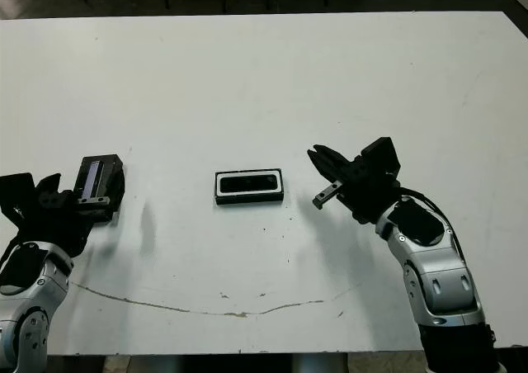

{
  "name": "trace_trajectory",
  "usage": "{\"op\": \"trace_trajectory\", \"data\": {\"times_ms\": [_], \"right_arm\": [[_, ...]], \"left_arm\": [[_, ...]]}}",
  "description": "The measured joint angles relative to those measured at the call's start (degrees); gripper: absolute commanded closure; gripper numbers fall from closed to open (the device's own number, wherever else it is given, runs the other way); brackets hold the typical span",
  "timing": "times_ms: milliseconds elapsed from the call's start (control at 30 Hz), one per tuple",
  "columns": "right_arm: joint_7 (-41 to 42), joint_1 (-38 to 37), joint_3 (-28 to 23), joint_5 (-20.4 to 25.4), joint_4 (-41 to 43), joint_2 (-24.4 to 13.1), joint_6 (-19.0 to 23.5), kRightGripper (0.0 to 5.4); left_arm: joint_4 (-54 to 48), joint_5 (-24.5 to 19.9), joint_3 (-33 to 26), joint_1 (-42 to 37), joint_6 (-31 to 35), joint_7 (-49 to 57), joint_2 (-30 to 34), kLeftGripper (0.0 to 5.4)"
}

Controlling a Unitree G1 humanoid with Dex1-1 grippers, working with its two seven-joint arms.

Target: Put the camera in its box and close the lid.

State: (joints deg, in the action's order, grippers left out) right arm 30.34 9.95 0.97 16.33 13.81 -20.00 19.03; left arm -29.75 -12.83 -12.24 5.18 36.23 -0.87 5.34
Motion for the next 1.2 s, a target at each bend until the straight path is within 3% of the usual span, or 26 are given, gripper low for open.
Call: {"op": "trace_trajectory", "data": {"times_ms": [1200], "right_arm": [[0.6, -1.1, -0.4, 1.0, 1.5, -0.3, 1.1, 5.4]], "left_arm": [[8.4, -0.2, -0.4, -1.1, 1.0, -0.8, 1.4, 0.01]]}}
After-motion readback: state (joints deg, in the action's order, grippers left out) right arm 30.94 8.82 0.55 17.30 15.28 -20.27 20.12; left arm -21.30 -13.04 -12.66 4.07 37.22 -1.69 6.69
